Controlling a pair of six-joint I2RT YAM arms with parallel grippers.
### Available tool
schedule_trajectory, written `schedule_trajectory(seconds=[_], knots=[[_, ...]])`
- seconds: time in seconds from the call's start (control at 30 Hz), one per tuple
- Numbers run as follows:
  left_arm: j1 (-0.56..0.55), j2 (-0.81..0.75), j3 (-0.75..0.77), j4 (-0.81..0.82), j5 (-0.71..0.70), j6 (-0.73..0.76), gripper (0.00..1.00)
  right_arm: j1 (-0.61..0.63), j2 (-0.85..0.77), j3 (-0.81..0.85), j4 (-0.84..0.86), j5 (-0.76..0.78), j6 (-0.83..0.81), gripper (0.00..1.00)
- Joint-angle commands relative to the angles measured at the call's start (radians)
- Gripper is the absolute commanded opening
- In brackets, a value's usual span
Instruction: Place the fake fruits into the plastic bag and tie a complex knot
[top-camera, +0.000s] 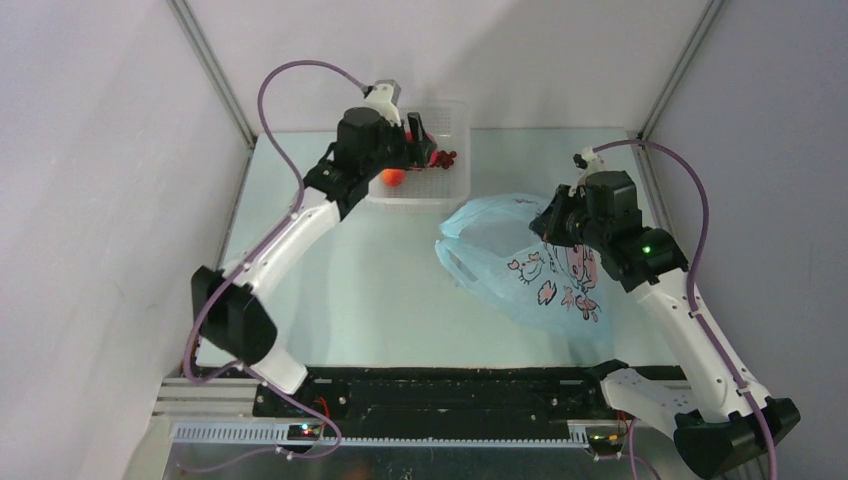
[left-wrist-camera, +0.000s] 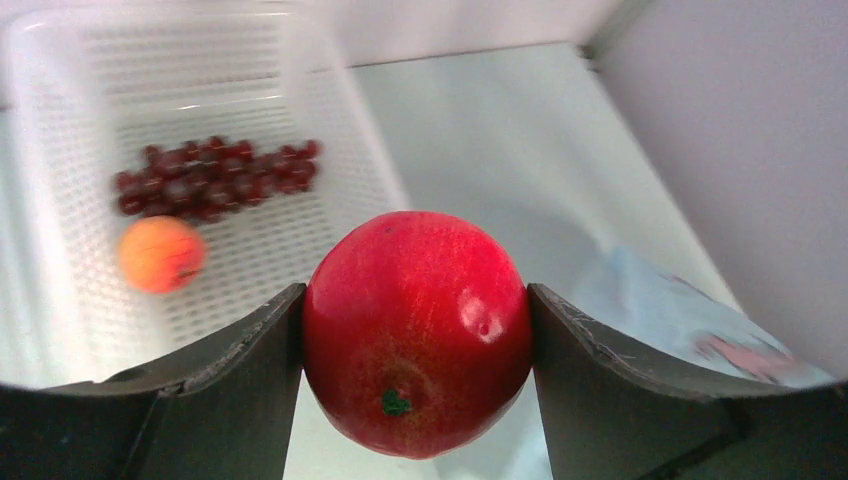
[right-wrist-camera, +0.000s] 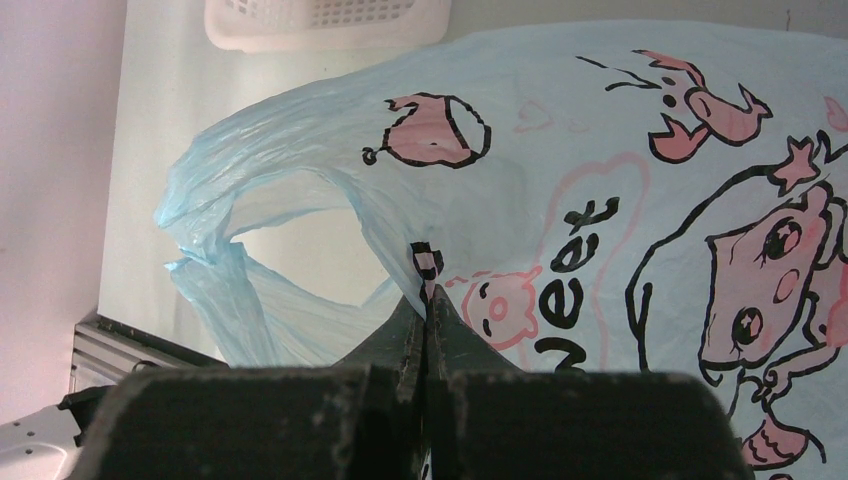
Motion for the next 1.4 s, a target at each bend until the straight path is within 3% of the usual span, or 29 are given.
schedule_trajectory(seconds=[0.0, 0.27, 0.7, 0.83, 0.97, 1.17, 1.37], knots=[[-0.105, -0.170, -0.077, 0.104, 0.227, 0.009, 0.51, 0.006, -0.001, 0.004, 0.049, -0.005, -0.007, 0.00], [-0.289, -0.317, -0.188, 0.162, 0.337, -0.005, 0.50, 0.007, 0.001, 0.002, 0.051, -0.002, -0.001, 0.00], [-0.343, -0.102, -0.168, 0.149, 0.467, -0.057, 0.48, 0.026, -0.010, 0.004, 0.046, 0.008, 0.010, 0.00], [-0.342, -0.084, -0.194, 0.119, 0.392, -0.027, 0.47, 0.026, -0.008, 0.004, 0.049, 0.009, 0.010, 0.00], [-0.341, -0.051, -0.188, 0.053, 0.210, -0.003, 0.43, 0.027, -0.002, 0.004, 0.052, 0.004, 0.010, 0.00], [-0.366, -0.010, -0.181, 0.081, 0.259, -0.005, 0.44, 0.028, -0.002, 0.004, 0.052, 0.008, 0.009, 0.00], [-0.402, 0.000, -0.192, 0.106, 0.310, 0.002, 0.55, 0.027, 0.003, 0.003, 0.046, 0.009, 0.008, 0.00]])
